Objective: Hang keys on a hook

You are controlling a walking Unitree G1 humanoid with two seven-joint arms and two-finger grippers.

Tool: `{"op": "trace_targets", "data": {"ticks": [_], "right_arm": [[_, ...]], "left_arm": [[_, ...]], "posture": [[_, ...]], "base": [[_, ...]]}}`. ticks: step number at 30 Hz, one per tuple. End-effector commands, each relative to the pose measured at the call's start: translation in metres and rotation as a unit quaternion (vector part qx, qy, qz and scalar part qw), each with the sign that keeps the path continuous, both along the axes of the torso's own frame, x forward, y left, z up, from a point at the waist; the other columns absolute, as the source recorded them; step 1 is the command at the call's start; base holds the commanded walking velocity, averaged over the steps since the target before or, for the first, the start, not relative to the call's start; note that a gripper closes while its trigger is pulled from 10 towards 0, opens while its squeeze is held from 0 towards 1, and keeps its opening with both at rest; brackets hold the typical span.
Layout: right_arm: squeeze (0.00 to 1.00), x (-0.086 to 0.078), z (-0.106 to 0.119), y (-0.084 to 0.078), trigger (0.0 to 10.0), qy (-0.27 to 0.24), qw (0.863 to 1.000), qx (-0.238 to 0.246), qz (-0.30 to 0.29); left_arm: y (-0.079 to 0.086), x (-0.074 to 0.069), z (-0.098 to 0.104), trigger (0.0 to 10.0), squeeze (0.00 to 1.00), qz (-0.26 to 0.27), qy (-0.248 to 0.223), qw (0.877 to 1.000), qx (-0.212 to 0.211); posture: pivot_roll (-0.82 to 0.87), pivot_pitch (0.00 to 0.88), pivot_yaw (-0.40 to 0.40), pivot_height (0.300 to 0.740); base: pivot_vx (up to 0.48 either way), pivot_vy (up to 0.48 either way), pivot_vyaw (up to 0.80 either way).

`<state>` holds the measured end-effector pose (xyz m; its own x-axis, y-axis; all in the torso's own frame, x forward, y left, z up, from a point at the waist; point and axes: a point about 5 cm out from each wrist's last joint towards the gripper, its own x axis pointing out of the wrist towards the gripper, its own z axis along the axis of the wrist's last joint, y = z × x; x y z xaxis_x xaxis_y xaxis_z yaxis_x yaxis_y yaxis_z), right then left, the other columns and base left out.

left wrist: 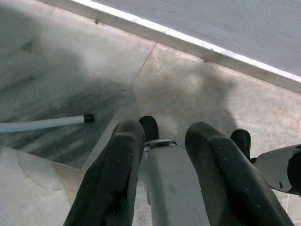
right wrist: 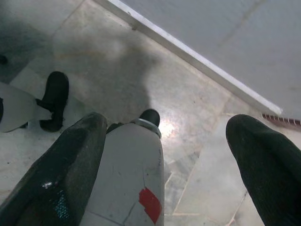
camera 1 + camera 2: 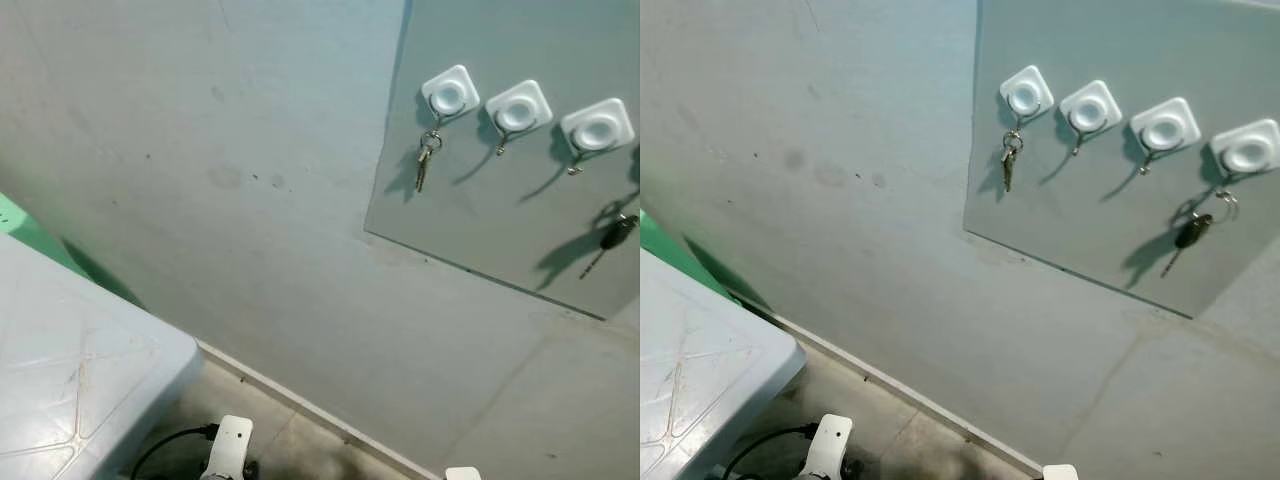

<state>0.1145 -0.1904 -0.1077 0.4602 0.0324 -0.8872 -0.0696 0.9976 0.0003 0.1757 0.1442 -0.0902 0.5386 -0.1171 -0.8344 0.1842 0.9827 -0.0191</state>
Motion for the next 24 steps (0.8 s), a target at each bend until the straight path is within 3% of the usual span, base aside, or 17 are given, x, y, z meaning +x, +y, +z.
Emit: {"op": "trace_targets", "data": {"ticks": [1, 24], "right_arm": [[0.0, -0.0142, -0.0049, 0.0049, 10.0, 0.03, 1.0, 0.007, 0.006], [0.0, -0.0117, -0.004, 0.0033, 10.0, 0.025, 1.0, 0.009, -0.001]], "left_arm": [[0.0012, 0.0005, 0.0001, 10.0, 0.0, 0.002, 0.002, 1.0, 0.004], [0.0023, 0.0041, 0.0016, 10.0, 0.0, 0.011, 0.0, 1.0, -0.001]], "posture": [[0.08, 0.0, -0.014, 0.74], [0.08, 0.0, -0.009, 0.74]], "base": [[0.0, 0.0, 0.8], [0.0, 0.0, 0.8]]}}
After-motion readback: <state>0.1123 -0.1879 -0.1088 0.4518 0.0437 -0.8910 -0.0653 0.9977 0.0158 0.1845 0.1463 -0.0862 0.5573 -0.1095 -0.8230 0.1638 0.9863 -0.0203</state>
